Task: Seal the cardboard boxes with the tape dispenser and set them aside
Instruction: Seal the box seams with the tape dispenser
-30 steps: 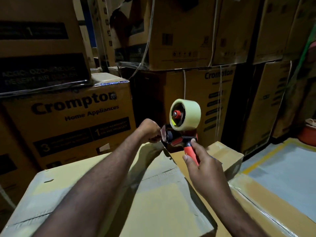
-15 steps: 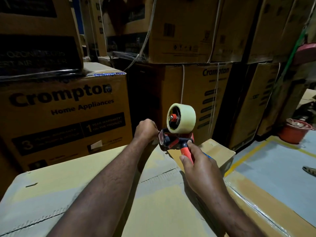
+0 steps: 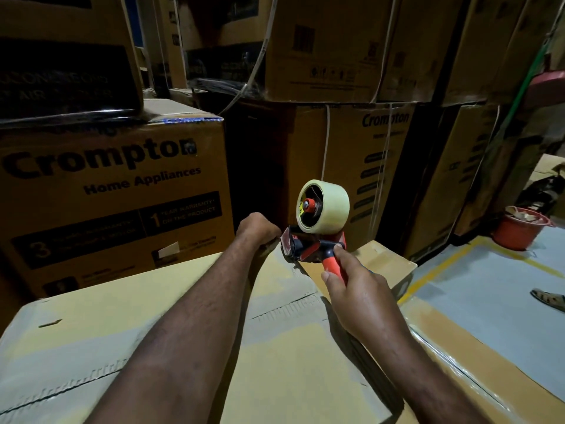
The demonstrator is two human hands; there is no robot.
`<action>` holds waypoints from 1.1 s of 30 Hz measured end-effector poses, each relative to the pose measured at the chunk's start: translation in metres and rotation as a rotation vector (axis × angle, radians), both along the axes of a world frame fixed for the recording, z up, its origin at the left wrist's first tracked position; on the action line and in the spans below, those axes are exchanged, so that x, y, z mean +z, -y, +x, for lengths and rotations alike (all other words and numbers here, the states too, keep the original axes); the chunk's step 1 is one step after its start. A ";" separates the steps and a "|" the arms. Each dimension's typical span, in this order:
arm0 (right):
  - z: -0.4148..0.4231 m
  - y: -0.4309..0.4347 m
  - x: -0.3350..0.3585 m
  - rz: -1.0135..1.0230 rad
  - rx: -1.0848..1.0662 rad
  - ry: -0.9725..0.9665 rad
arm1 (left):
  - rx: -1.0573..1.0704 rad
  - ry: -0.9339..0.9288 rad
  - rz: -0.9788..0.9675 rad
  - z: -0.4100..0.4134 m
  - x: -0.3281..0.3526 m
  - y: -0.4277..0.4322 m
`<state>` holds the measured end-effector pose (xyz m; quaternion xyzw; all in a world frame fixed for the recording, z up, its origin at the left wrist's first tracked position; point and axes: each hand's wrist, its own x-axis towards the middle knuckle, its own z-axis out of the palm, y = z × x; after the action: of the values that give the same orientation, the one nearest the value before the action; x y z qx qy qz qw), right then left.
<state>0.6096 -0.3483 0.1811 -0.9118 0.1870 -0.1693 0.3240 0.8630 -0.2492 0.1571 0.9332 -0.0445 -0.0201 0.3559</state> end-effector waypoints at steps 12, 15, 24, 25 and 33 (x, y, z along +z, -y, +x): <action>-0.001 -0.006 0.003 -0.107 0.038 -0.030 | -0.418 0.191 0.024 -0.006 0.000 -0.016; -0.001 -0.004 0.004 -0.092 0.050 -0.054 | -0.497 0.004 0.176 -0.003 -0.002 -0.016; 0.005 0.004 0.007 -0.045 0.049 -0.097 | -0.592 -0.106 0.308 -0.004 0.000 -0.009; 0.005 0.003 0.008 -0.051 0.054 -0.093 | -0.588 -0.091 0.310 -0.003 -0.001 -0.009; -0.021 0.002 0.023 -0.162 0.073 -0.145 | -0.499 -0.061 0.342 -0.010 0.000 -0.005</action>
<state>0.5881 -0.3502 0.2042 -0.9511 0.1622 -0.1057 0.2408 0.8528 -0.2442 0.1575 0.9389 -0.2576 -0.1423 0.1787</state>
